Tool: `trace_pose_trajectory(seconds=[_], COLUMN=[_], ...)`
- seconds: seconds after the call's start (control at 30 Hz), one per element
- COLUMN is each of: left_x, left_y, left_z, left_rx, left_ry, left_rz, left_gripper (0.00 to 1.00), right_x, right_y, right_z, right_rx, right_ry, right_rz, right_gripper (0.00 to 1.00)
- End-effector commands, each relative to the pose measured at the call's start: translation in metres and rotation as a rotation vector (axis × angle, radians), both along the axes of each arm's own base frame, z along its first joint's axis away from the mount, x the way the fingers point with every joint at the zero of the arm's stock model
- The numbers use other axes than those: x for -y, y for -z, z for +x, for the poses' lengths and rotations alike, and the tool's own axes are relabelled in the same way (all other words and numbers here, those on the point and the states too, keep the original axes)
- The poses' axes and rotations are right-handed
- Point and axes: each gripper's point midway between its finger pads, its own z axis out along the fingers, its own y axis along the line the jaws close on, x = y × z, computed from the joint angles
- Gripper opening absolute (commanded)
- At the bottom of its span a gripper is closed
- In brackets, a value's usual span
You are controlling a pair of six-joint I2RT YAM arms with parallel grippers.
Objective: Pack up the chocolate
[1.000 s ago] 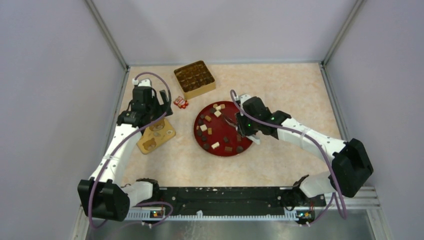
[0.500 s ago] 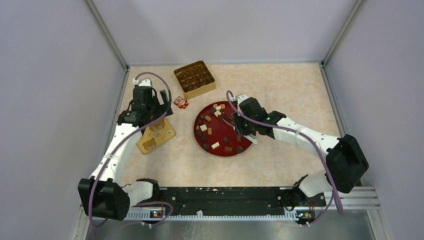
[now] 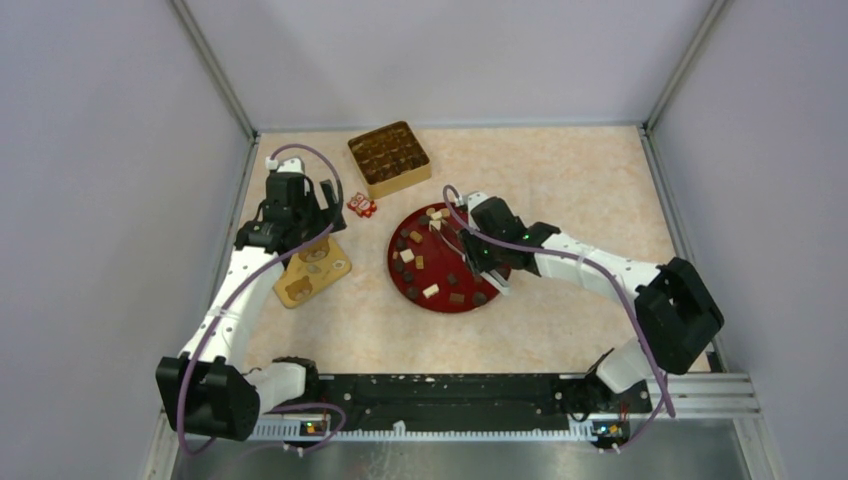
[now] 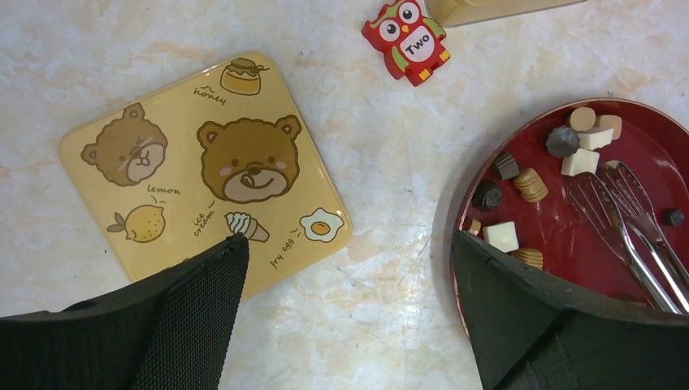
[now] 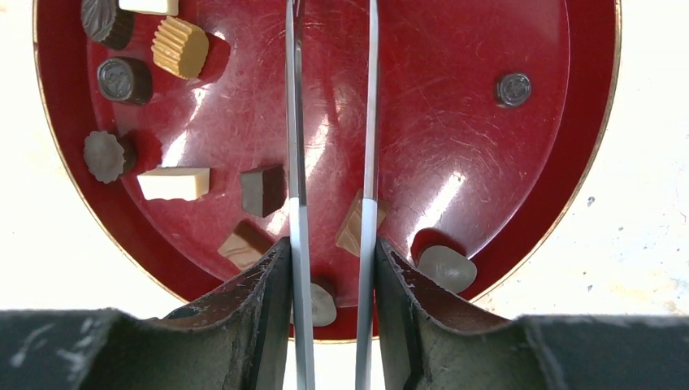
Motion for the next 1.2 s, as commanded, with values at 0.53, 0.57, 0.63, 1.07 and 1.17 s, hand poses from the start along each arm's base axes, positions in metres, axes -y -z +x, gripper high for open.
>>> trace_pose_trajectory(seconds=[0.53,0.57,0.63,1.07,1.17], left_x=[-0.001,-0.001,0.0,0.0,-0.001], left_y=[-0.012,-0.013,-0.012,-0.012,-0.013], left_z=[0.007,0.007,0.006,0.006,0.005], left_rx=[0.05,0.051,0.05,0.05,0.054], left_ry=[0.001,0.001,0.002,0.001,-0.003], left_rz=[0.003,0.003,0.003,-0.001,0.004], left_gripper=[0.99,0.99,0.99,0.99,0.99], right_x=[-0.034,-0.034,-0.034,-0.033,-0.034], right_y=[-0.013,-0.012,-0.012,-0.007,-0.008], right_z=[0.019,0.019,0.019,0.017,0.021], right_rx=[0.065,0.064,0.065,0.06,0.071], right_ry=[-0.041,-0.042,-0.044,-0.06,-0.053], right_rz=[0.062,0.062,0.063,0.04,0.038], right_gripper=[0.39,0.39,0.38,0.42,0.43])
